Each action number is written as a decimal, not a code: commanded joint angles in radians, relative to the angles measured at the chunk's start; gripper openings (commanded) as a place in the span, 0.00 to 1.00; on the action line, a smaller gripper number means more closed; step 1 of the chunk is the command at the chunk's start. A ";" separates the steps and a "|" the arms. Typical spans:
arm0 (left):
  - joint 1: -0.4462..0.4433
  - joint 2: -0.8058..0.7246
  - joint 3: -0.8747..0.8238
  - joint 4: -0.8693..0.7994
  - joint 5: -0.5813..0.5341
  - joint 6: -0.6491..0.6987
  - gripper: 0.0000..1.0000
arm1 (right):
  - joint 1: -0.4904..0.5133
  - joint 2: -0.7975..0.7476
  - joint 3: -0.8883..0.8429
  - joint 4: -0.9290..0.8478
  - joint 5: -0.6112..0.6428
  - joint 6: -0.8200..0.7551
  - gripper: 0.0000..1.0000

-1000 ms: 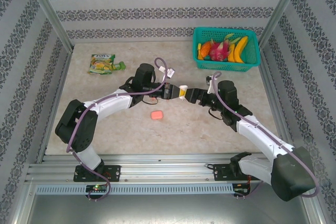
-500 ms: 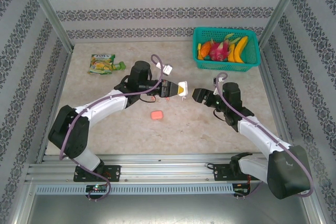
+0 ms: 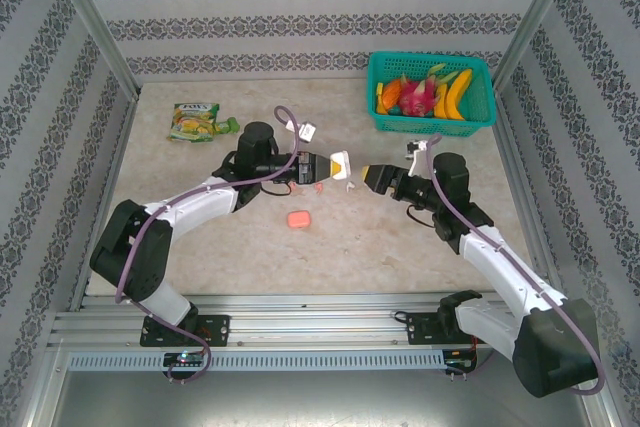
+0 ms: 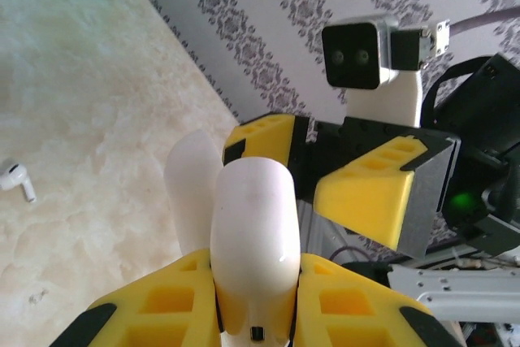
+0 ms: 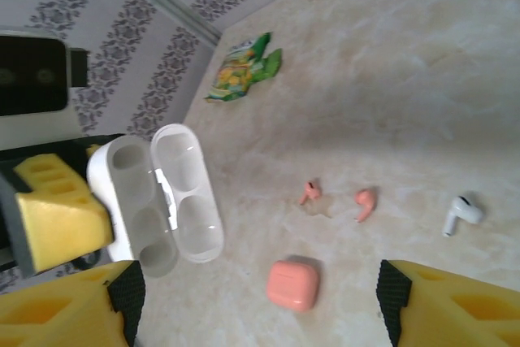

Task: Insert wireless bluetooth earbuds into charging case

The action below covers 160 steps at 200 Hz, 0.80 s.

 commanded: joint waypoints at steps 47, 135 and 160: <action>0.025 0.020 -0.037 0.259 0.017 -0.117 0.00 | -0.012 0.115 0.055 0.182 -0.065 0.150 0.72; 0.027 0.044 -0.031 0.320 0.009 -0.160 0.00 | -0.003 0.179 0.078 0.254 -0.121 0.189 0.61; 0.027 0.047 -0.035 0.340 0.008 -0.177 0.00 | 0.001 0.198 0.093 0.267 -0.124 0.198 0.57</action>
